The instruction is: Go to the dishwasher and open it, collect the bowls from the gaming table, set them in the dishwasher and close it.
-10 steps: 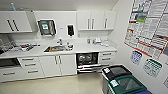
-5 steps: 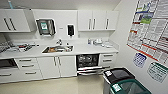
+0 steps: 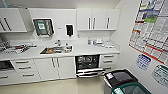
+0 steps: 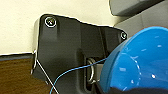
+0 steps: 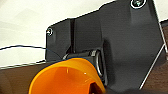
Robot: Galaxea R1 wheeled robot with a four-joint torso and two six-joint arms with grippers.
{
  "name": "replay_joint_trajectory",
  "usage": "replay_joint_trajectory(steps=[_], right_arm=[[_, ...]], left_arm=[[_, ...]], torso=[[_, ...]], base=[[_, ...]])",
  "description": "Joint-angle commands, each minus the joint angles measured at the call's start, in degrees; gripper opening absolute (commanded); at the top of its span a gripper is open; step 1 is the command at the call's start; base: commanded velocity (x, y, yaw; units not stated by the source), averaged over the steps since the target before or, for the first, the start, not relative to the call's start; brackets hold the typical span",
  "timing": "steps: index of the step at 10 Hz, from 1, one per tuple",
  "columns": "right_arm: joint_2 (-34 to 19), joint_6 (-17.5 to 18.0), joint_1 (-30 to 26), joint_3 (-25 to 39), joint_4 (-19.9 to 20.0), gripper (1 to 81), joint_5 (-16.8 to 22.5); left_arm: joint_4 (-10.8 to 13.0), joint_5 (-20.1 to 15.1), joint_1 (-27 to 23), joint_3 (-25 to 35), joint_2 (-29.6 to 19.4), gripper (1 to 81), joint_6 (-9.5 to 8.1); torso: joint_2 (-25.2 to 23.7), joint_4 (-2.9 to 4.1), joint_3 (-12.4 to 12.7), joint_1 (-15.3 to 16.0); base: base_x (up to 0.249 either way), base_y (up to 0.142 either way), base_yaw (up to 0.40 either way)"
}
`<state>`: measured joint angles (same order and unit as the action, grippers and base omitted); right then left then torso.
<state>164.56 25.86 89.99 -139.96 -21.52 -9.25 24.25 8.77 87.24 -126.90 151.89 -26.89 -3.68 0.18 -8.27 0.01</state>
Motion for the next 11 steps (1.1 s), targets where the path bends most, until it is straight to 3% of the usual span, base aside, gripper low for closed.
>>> replay_joint_trajectory(steps=[1,11], right_arm=[[-0.61,-0.28,-2.22,0.66,-0.63,1.0,2.13],[-0.61,-0.28,-2.22,0.49,-0.63,1.0,2.13]], left_arm=[[0.09,-1.82,-2.2,0.69,-1.06,1.0,0.17],[0.01,-1.82,-2.2,0.69,-1.06,1.0,0.17]], torso=[[0.0,0.0,0.0,0.0],[0.0,0.0,0.0,0.0]], base=[[0.149,0.0,0.0],[0.147,0.006,0.0]])
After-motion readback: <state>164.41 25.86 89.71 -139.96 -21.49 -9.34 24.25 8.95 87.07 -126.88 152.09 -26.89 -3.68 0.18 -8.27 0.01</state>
